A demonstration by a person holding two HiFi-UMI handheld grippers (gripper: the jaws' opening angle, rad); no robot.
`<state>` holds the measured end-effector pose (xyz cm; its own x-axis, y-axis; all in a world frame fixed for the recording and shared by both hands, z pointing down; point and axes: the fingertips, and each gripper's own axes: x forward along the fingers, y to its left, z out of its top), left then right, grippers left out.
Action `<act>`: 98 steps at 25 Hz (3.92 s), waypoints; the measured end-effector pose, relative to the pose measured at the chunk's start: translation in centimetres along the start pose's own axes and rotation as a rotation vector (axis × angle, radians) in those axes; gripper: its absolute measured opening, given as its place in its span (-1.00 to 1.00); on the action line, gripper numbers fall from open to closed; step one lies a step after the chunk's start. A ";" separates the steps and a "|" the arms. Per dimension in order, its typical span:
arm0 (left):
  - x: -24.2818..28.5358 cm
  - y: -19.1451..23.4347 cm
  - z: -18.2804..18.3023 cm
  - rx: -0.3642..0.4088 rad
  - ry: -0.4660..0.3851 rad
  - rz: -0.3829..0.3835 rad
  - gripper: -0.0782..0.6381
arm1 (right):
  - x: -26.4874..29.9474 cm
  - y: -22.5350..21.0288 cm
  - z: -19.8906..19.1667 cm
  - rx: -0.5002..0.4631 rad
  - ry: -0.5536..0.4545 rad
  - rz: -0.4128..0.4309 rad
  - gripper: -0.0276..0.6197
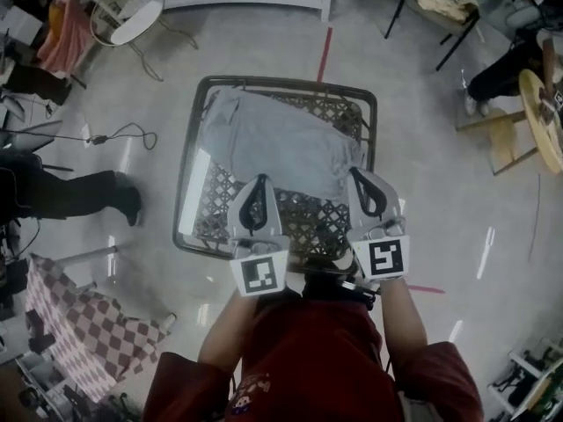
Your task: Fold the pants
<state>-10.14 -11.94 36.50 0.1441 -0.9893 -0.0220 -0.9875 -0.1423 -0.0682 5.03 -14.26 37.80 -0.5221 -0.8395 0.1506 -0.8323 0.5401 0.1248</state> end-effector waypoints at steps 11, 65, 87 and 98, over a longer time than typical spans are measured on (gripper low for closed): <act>-9.4 0.0 3.2 0.018 -0.052 0.340 -0.76 | -2.1 4.3 3.1 -0.057 -0.111 0.248 -0.91; -3.5 -28.5 2.8 0.141 0.118 0.940 -0.76 | -5.6 -17.6 -1.3 -0.216 -0.241 0.898 -0.91; 1.8 -23.5 -17.2 0.084 0.704 0.540 -0.17 | 1.7 -9.7 -20.0 -0.829 0.185 1.210 -0.45; 2.5 -23.5 -28.3 0.061 1.014 0.255 0.12 | 5.9 -8.3 -30.3 -1.297 0.282 1.371 -0.28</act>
<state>11.62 -11.91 66.32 -0.2174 -0.5569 0.8016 -0.9720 0.0482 -0.2301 14.51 -21.93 67.38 -0.4546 0.1034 0.8847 0.7681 0.5483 0.3306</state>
